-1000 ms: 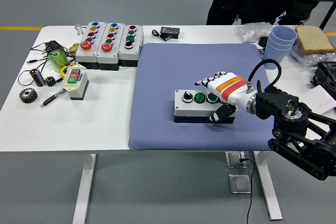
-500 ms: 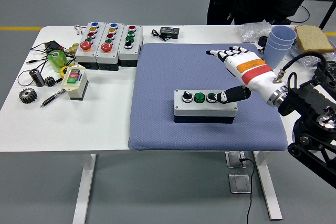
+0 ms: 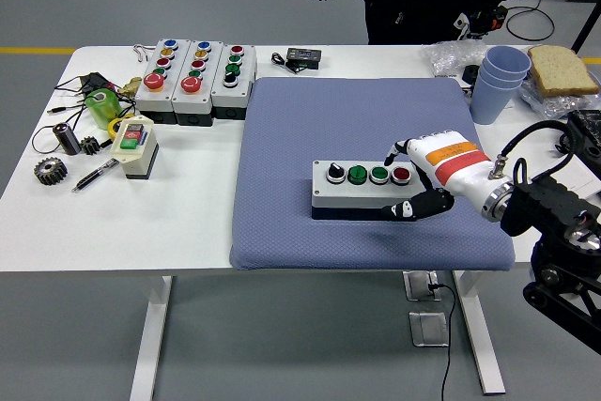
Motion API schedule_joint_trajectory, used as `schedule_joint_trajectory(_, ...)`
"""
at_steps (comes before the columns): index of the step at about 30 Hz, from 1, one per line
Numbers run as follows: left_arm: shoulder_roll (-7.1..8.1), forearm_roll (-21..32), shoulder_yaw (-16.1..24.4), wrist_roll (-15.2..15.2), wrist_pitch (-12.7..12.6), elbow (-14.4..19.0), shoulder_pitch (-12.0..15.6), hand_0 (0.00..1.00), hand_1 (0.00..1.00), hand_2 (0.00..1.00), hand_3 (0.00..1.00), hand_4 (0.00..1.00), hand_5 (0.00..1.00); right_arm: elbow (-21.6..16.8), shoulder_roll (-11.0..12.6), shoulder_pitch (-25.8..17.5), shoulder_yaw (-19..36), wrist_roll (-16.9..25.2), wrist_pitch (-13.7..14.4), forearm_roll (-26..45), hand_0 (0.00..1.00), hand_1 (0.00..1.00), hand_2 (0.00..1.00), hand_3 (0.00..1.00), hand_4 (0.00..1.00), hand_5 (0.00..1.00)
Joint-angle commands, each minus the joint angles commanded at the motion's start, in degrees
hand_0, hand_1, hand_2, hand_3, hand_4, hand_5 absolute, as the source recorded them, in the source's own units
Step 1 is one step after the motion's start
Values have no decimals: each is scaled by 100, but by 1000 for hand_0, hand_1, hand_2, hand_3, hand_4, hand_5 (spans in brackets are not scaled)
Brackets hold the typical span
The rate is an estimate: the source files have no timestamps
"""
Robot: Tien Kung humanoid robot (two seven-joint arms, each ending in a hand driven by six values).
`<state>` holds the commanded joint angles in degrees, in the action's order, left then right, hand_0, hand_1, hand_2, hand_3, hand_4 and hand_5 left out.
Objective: Pick up the button,place it on the desk,press the button,press the button
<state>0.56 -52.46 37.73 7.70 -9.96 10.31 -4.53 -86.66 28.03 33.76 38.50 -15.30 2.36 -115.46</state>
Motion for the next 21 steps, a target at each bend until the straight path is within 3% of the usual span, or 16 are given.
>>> schedule_joint_trajectory(21,-10,-61,36,21,2,0,5,622,658,677,598,337,638,-27,95,-163,128,-20,-89,17,131,2,157,646,959,564)
